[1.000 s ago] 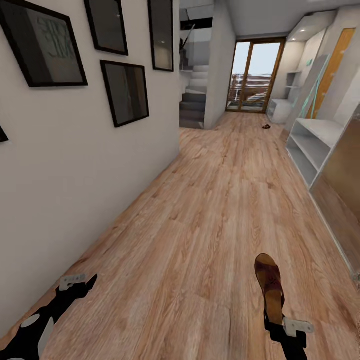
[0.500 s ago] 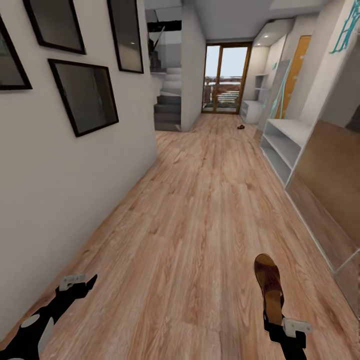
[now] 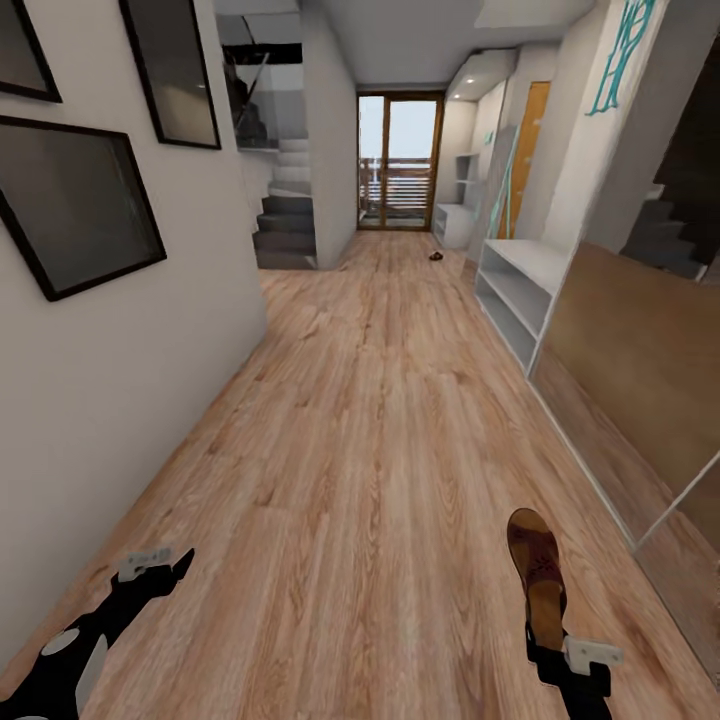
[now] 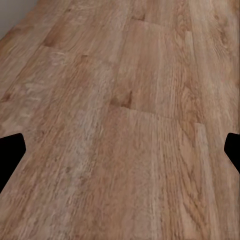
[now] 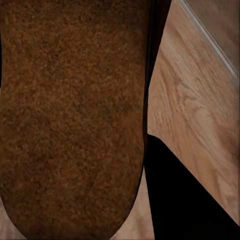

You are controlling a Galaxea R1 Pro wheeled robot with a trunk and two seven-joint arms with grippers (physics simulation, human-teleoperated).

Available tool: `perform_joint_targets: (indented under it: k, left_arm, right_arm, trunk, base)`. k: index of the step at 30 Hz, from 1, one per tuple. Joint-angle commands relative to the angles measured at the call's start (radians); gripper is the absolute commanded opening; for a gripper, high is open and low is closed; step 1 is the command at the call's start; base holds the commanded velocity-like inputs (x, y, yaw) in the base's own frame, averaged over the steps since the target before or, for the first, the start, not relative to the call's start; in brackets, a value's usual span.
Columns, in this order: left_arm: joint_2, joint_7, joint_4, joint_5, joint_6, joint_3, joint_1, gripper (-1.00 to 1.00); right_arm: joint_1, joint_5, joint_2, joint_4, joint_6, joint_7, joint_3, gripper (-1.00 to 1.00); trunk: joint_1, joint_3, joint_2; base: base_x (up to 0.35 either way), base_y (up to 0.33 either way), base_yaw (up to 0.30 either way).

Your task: Pick up the two gym shoes and the two sandals from the corridor floor and place them onto the hallstand (shoe rack) in the corridor, making sure they are on the rack and not on the floor. Arrange them so the two gym shoes are next to each other and the two sandals are next to each other.

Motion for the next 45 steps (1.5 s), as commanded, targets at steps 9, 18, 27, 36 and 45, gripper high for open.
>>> perform_joint_targets:
  k: [9, 18, 27, 36, 45]
  left_arm:
    - [-0.001, -0.007, 0.0, -0.009, -0.006, 0.007, -0.001, 1.0]
    - [-0.001, -0.006, 0.0, -0.009, -0.007, 0.006, -0.001, 1.0]
    - [-0.001, -0.007, 0.0, -0.008, -0.007, 0.007, -0.001, 1.0]
    - [-0.001, -0.006, 0.0, -0.007, -0.007, 0.007, -0.001, 1.0]
    - [-0.001, -0.005, 0.0, -0.007, -0.007, 0.007, -0.001, 1.0]
  right_arm:
    - [0.0, -0.008, 0.002, -0.001, -0.004, 0.002, 0.005, -1.0]
    - [-0.001, -0.006, 0.002, 0.001, -0.005, 0.003, 0.006, -1.0]
    - [0.0, -0.006, 0.002, 0.012, -0.005, 0.002, 0.006, -1.0]
    - [0.0, -0.006, 0.002, 0.022, -0.005, 0.001, 0.006, -1.0]
    - [0.0, -0.006, 0.002, 0.023, -0.005, 0.002, 0.006, -1.0]
  trunk:
    - [0.0, 0.001, 0.0]
    - [0.0, 0.006, 0.0]
    - [0.0, 0.02, 0.0]
    - [0.0, 0.03, 0.0]
    - [0.0, 0.031, 0.0]
  base:
    - [0.338, 0.0, -0.044]
    - [0.338, 0.0, -0.001]
    - [0.338, 0.0, 0.0]
    - [0.338, 0.0, 0.0]
    - [0.338, 0.0, 0.0]
